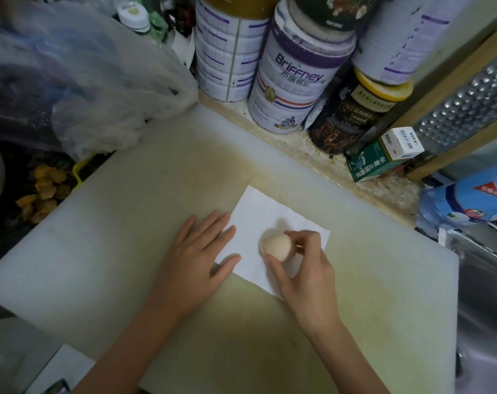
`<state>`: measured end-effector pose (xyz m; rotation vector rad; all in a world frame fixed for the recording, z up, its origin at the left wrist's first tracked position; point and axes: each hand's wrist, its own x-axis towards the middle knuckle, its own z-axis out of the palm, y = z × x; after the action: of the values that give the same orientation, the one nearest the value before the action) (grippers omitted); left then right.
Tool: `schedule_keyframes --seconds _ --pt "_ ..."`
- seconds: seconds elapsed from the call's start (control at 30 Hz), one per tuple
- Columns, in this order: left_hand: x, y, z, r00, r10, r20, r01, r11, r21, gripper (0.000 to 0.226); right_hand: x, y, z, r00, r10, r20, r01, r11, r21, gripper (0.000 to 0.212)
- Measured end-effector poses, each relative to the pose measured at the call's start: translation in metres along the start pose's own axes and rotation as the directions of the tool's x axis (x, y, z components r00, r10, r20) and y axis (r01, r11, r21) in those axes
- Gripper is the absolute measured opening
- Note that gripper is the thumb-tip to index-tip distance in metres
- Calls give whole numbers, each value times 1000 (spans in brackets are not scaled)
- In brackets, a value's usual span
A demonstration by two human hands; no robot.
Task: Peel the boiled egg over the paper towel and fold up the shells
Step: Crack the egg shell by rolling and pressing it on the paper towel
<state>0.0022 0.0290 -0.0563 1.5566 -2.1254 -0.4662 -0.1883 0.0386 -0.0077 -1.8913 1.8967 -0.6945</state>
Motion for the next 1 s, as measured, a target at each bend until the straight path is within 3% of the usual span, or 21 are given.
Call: schedule_keyframes --seconds 0.07,0.17,0.33,0.47,0.6,0.7,0.83,1.0 --pt "0 -1 1 1000 5 1 -5 1000 4 48 1 2 -7 995 -64 78 69 995 -70 49" --pt "0 -1 1 1000 2 1 -2 1000 5 48 5 3 -18 980 -79 182 107 983 -147 41" --pt "0 -2 2 1000 1 -14 -2 1000 -6 48 8 -8 -18 986 -164 -24 163 986 -31 35" --pt "0 0 1 1000 4 -20 -4 1000 -6 49 5 -7 -2 989 -130 67 135 988 -77 41" --pt "1 0 0 1000 2 -18 -2 1000 -7 49 5 -6 0 991 -136 -19 134 988 -70 42" --pt "1 0 0 1000 -3 -11 3 1000 -13 49 4 -5 1 996 -89 12 89 994 -62 44" --pt "1 1 0 1000 -8 -13 7 1000 -20 48 6 -9 -3 988 -108 -115 108 994 -1 44" --pt "0 1 0 1000 -5 -10 4 1000 -9 49 0 -7 3 999 -46 -6 45 999 -27 45"
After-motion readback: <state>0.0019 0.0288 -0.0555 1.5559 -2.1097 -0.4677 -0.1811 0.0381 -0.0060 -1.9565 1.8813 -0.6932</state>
